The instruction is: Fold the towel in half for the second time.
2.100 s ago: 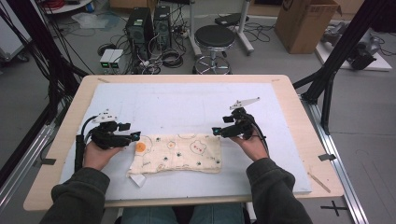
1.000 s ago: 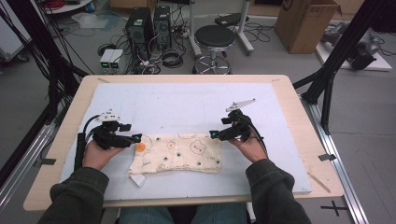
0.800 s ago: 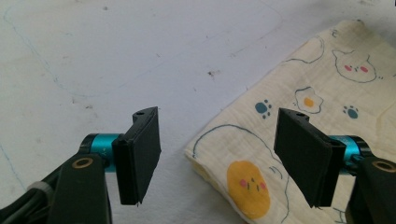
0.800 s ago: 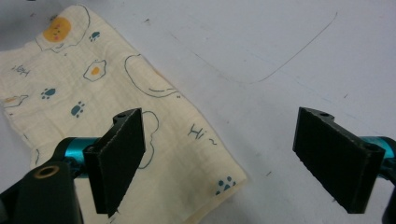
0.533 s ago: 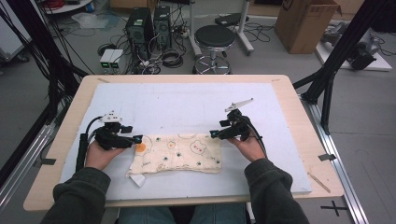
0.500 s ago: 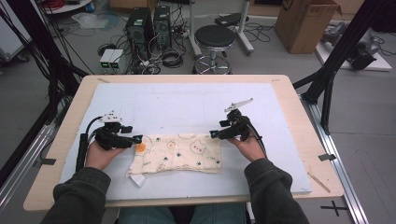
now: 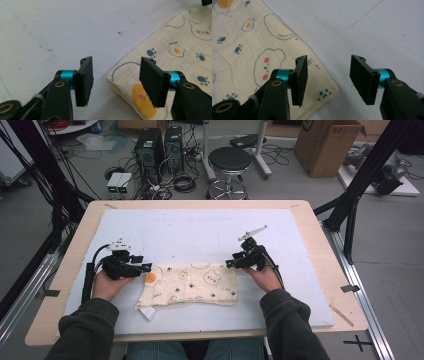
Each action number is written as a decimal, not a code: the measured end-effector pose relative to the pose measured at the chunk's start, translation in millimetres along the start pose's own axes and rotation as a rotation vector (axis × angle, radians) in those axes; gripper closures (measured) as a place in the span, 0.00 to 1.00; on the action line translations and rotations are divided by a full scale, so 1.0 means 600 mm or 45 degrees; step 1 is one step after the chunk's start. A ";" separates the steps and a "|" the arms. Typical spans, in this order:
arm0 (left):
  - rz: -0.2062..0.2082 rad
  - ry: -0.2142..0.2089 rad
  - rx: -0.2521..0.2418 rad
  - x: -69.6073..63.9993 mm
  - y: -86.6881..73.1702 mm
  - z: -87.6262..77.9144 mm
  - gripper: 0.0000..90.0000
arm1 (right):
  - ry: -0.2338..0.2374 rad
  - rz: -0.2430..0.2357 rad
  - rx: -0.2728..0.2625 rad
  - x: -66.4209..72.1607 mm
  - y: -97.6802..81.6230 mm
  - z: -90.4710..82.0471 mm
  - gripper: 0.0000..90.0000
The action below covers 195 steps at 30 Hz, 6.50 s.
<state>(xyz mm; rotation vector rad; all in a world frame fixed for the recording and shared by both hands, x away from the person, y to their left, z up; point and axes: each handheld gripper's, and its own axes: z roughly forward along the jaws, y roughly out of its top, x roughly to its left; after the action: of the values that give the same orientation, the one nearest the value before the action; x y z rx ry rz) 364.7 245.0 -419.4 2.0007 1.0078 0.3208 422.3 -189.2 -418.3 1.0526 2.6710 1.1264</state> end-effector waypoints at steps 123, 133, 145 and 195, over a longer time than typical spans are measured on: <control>0.224 -0.102 -0.086 -0.073 -0.038 -0.072 0.96 | 0.157 -0.169 -0.182 0.076 -0.056 -0.076 0.92; 0.233 -0.115 -0.090 -0.079 -0.052 -0.078 0.96 | 0.176 -0.188 -0.164 0.085 -0.068 -0.082 0.92; 0.244 -0.136 -0.083 -0.089 -0.069 -0.085 0.96 | 0.179 -0.209 -0.114 0.096 -0.084 -0.077 0.92; 0.254 -0.157 0.043 -0.107 -0.121 -0.079 0.92 | 0.167 -0.199 -0.060 0.109 -0.139 -0.057 0.87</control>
<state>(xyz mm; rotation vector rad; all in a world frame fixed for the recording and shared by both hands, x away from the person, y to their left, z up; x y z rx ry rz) 258.4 246.5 -438.6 2.1288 0.7430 0.2852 314.2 -211.8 -434.7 0.7728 2.7528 1.2606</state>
